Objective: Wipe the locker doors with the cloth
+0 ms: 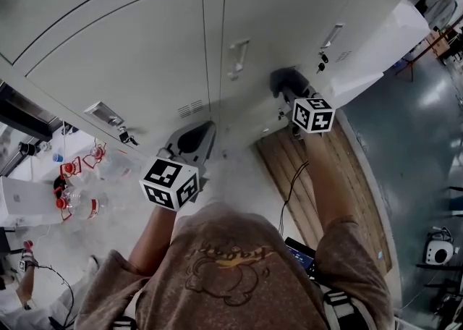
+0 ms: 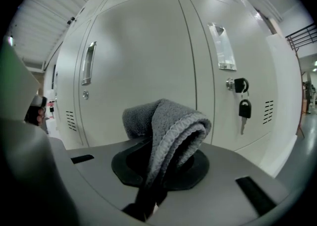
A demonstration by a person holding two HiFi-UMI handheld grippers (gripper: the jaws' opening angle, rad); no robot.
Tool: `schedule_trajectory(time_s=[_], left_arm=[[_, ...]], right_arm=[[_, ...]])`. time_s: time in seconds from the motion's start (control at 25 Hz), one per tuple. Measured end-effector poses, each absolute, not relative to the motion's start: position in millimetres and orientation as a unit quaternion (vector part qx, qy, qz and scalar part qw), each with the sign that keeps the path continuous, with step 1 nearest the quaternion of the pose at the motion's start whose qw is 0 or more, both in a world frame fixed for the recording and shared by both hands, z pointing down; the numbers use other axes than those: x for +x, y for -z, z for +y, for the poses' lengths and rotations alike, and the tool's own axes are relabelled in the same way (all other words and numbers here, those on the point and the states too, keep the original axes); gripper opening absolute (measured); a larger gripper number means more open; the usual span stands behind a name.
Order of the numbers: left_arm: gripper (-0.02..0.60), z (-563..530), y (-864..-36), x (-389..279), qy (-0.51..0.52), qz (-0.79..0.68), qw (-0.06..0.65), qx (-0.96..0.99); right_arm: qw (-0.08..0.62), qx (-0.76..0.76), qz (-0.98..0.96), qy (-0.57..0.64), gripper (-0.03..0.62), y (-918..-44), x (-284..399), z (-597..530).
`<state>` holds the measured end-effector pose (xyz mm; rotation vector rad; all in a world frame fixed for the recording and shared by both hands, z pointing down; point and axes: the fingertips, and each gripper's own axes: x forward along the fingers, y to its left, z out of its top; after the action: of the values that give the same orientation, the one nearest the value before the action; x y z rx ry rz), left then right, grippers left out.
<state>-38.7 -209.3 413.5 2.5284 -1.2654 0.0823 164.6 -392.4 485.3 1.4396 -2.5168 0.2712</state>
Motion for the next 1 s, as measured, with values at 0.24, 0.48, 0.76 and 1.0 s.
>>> schedule_trajectory(time_s=[0.24,0.48,0.76,1.0], left_arm=[[-0.002,-211.6,-413.5,-37.0,-0.033,-0.441,0.156,0.883],[-0.002,-212.5,-419.5,-34.6,-0.038,-0.440,0.162,0.882],[-0.002,-211.8,-418.4,-25.9,-0.037,-0.429,0.162,0.888],[-0.002,-210.0,-415.5,-11.6,-0.033,-0.412,0.162,0.896]], right_arm=[[0.109,0.518,-0.842,-0.102,0.038,-486.3,190.7,-404.1],[0.103,0.549,-0.822,-0.110,0.038,-486.7,214.2,-412.8],[0.100,0.569,-0.808,-0.114,0.037,-485.7,243.3,-401.6],[0.079,0.577,-0.807,-0.098,0.038,-462.5,259.8,-381.4]])
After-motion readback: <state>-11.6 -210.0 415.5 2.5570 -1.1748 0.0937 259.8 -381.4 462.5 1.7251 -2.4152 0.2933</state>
